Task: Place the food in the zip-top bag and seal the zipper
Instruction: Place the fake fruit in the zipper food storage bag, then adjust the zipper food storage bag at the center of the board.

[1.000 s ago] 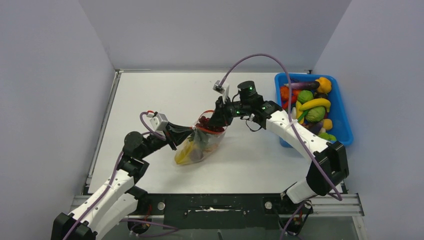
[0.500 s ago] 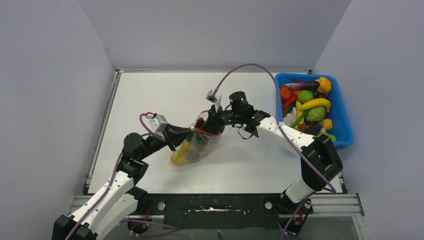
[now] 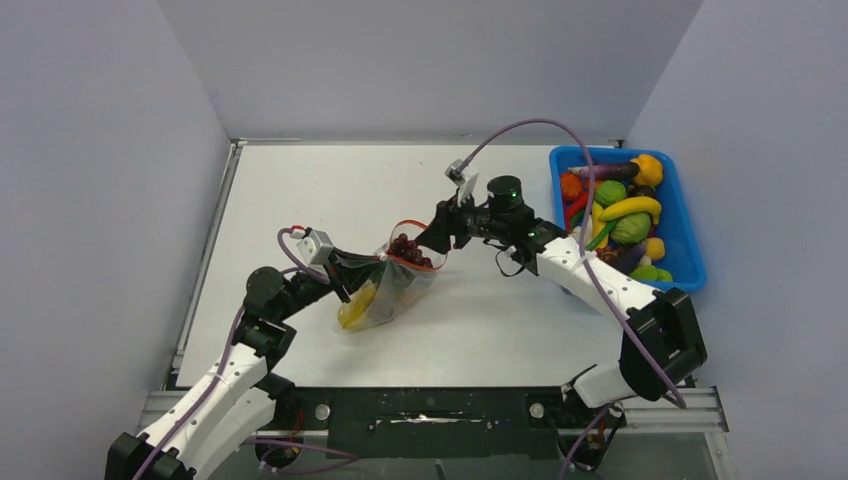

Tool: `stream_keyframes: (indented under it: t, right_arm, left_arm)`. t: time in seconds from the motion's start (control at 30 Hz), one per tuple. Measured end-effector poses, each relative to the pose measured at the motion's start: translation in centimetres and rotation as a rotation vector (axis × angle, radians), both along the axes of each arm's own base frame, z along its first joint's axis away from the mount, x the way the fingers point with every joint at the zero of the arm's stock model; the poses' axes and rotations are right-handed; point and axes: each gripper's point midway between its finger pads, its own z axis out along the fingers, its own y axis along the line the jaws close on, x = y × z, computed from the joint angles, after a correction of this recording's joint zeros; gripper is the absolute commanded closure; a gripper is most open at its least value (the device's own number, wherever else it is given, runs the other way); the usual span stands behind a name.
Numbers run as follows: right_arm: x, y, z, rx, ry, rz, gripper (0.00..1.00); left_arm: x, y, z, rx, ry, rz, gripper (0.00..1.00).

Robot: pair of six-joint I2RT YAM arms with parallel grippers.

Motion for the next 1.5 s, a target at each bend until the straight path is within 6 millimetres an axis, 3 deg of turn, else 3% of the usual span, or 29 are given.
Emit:
stream_keyframes:
  t: [0.23, 0.4, 0.53, 0.77, 1.0, 1.2, 1.37, 1.4, 1.43, 1.5]
  right_arm:
    - [2.4, -3.8, 2.8, 0.027, -0.045, -0.134, 0.51]
    - [4.7, -7.1, 2.0, -0.017, -0.065, -0.207, 0.59]
    - [6.2, -8.4, 0.5, -0.043, -0.063, -0.185, 0.58]
    - [6.1, -7.1, -3.0, -0.046, 0.002, -0.051, 0.55]
    - [6.5, -4.8, -4.3, -0.038, 0.02, 0.04, 0.57]
    - [6.8, -3.1, -5.2, -0.044, 0.02, 0.097, 0.73]
    - [6.4, -3.3, -5.6, -0.059, 0.027, 0.114, 0.96]
    - [6.4, -3.4, -5.6, -0.062, 0.026, 0.116, 0.97]
    - [6.3, -3.5, -5.6, -0.065, 0.026, 0.117, 0.96]
    - [6.1, -3.9, -5.3, -0.069, 0.028, 0.113, 0.81]
  left_arm:
    - [0.0, 0.1, 0.0, 0.002, -0.004, 0.002, 1.0]
    - [0.1, 0.1, 0.0, 0.002, -0.005, 0.003, 1.0]
    - [0.1, 0.2, 0.0, 0.002, -0.005, 0.007, 1.0]
    - [0.1, 0.1, 0.0, 0.001, -0.007, 0.003, 1.0]
    - [0.1, 0.2, -0.1, 0.002, -0.006, 0.004, 1.0]
    - [0.1, 0.2, -0.1, 0.002, -0.006, 0.005, 1.0]
    - [0.1, 0.2, -0.1, 0.003, -0.006, 0.005, 1.0]
    - [0.1, 0.2, -0.1, 0.003, -0.006, 0.005, 1.0]
    - [0.1, 0.2, -0.1, 0.003, -0.006, 0.005, 1.0]
    - [0.1, 0.2, -0.1, 0.003, -0.006, 0.005, 1.0]
